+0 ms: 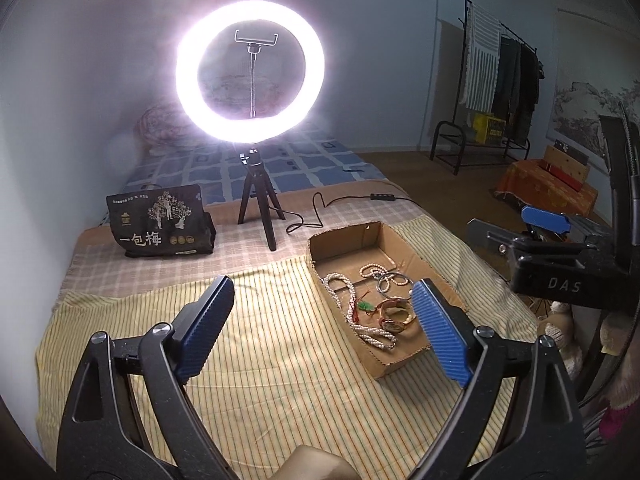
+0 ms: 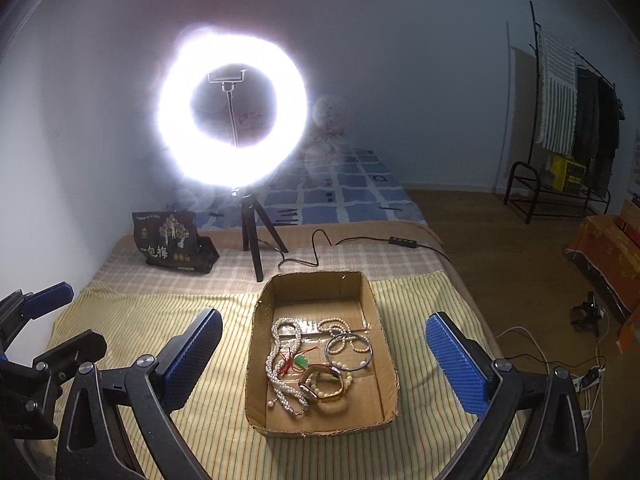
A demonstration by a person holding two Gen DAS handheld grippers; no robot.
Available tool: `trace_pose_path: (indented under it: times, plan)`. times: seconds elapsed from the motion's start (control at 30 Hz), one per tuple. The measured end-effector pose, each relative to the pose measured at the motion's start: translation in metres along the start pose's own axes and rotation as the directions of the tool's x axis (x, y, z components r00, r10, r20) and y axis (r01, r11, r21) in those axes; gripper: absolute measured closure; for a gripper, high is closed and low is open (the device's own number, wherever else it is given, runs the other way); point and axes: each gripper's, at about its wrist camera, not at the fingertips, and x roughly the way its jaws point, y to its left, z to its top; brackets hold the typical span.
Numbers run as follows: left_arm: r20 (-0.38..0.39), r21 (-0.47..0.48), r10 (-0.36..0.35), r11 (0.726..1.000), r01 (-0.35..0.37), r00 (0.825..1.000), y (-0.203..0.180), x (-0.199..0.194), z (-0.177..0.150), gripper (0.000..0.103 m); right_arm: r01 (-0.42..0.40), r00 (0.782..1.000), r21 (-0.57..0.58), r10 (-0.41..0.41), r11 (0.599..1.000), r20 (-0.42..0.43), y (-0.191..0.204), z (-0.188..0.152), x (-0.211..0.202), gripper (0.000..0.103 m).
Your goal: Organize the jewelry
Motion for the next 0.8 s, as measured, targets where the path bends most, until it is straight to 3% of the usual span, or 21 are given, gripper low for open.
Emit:
trace_pose_path:
  times: [0.2,0.3,0.8]
  plan:
    - [0.031,0.059,0.045,0.997,-0.047,0.999,0.001,-0.007,-0.001,0.008,-0.024,1.0,0.008,0.024,1.0,0.005,0.001,-0.003,0.002,0.0]
    - [0.039,0.049,0.048,0.998,-0.05,0.998,0.004,-0.013,-0.002,0.0,-0.028,0.999,0.007,0.028,1.0,0.019,0.003,-0.003,-0.004,0.0]
    - [0.037,0.056,0.084,0.995,-0.086,0.996,-0.003,-0.033,-0.008,0.0,-0.023,0.998,0.02,0.022,1.0,0.054,0.004,-0.007,-0.017,0.0]
